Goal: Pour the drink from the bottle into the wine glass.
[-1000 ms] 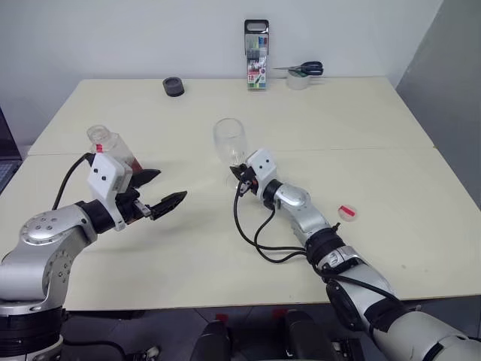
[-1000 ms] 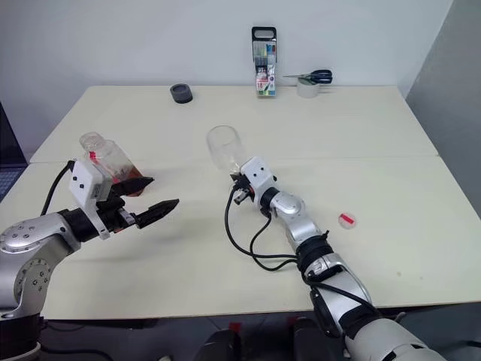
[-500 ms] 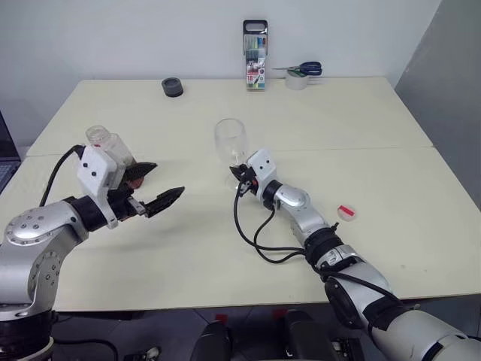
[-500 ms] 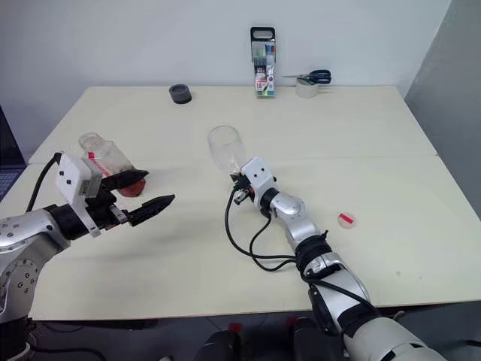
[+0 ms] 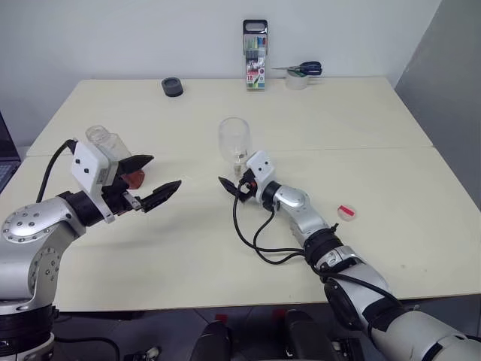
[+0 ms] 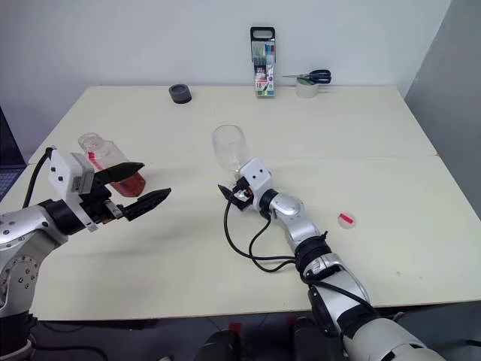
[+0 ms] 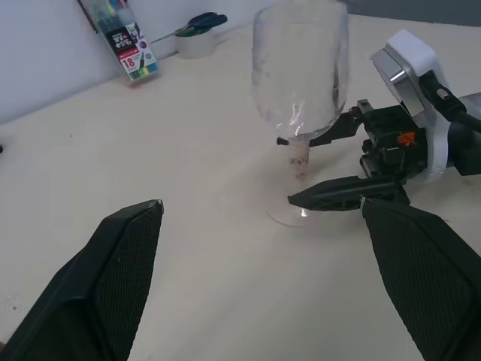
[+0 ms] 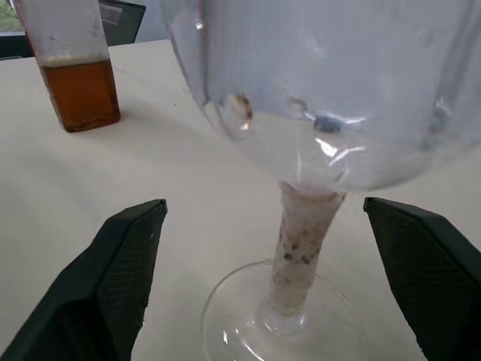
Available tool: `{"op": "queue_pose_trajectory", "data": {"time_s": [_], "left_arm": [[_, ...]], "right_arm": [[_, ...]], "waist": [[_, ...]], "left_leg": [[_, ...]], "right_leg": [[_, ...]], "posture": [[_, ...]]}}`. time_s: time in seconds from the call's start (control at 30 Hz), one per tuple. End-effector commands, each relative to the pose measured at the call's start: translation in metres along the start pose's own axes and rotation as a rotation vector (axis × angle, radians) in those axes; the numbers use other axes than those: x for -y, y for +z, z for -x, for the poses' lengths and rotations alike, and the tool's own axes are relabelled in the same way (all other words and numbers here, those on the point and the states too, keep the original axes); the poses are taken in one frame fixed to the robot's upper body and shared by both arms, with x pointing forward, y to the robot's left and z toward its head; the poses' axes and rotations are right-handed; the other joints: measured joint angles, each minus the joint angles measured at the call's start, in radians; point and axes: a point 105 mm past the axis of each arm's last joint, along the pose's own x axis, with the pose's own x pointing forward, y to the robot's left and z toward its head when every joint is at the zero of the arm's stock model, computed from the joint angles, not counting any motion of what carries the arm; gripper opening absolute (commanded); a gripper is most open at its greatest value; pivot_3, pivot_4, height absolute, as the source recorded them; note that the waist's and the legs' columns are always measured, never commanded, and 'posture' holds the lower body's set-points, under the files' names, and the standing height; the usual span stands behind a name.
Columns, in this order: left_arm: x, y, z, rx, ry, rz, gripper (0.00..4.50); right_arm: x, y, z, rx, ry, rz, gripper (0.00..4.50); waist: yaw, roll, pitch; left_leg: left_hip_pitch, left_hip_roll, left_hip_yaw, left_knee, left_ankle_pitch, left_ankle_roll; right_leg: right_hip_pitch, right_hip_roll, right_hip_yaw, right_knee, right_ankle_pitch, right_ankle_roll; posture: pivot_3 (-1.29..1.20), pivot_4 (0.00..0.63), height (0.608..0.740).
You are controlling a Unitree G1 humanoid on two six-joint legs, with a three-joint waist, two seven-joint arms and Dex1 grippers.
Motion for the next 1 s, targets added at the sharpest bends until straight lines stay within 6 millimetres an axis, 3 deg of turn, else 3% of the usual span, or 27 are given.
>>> {"op": "queue_pose_trajectory", "data": {"time_s": [0.03,0.5,1.0], "left_arm": [[-0.002,0.014,0.0,0.067,0.007,-0.034,4.5],[-0.002,0.028,-0.006,0.189,0.028,-0.058,4.5],[-0.005,0.012,-0.015,0.163,0.089,-0.086,4.5]], "right_arm": [[-0.002,0.013,-0.002,0.048,0.012,0.008,4.46],[0.009,0.005,0.007,0.014,-0.042,0.026,4.46],[0.021,-0.017,0.046,-0.085,-0.08,0.024,4.46]], "waist": [[0.0,0.0,0.0],[0.0,0.0,0.0],[0.001,0.0,0.0]], "left_leg": [[0.0,0.0,0.0,0.0,0.0,0.0],[0.0,0.0,0.0,0.0,0.001,-0.001],[0.0,0.0,0.0,0.0,0.0,0.0]], "right_leg": [[0.0,0.0,0.0,0.0,0.0,0.0],[0.0,0.0,0.0,0.0,0.0,0.0],[0.0,0.0,0.0,0.0,0.0,0.0]], "posture": [[0.0,0.15,0.74],[0.0,0.15,0.74],[0.0,0.15,0.74]]}}
